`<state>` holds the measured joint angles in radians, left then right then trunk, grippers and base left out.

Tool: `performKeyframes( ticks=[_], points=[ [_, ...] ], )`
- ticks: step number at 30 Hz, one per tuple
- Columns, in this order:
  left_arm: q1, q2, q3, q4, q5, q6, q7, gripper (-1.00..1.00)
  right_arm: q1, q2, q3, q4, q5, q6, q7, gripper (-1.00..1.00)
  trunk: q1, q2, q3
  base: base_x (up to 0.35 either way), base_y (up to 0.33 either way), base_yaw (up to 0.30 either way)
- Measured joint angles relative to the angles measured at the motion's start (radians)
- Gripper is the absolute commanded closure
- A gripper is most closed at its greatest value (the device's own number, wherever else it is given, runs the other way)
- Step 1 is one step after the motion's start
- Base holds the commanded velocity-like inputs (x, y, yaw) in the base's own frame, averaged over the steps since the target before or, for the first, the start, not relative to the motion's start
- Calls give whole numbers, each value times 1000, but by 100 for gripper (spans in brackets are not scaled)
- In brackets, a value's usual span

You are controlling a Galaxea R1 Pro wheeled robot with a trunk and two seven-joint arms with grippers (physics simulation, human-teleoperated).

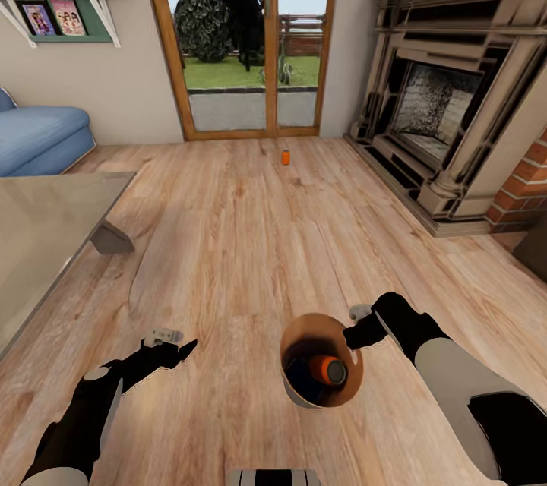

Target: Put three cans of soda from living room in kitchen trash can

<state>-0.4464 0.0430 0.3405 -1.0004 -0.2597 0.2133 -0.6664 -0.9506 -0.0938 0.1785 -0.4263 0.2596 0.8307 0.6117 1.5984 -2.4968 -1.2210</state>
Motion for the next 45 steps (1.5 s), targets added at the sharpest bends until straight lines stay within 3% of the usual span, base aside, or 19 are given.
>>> performKeyframes(
  ticks=[12,45],
  points=[
    [0,0,-1,0,-1,0,1,-100,0,1,0,0,-3,1,-2,100,0,0,2,311,58,-36],
    [0,0,-1,0,0,0,0,-100,0,14,-2,0,-1,0,-1,100,0,0,36,325,0,-189]
  ],
)
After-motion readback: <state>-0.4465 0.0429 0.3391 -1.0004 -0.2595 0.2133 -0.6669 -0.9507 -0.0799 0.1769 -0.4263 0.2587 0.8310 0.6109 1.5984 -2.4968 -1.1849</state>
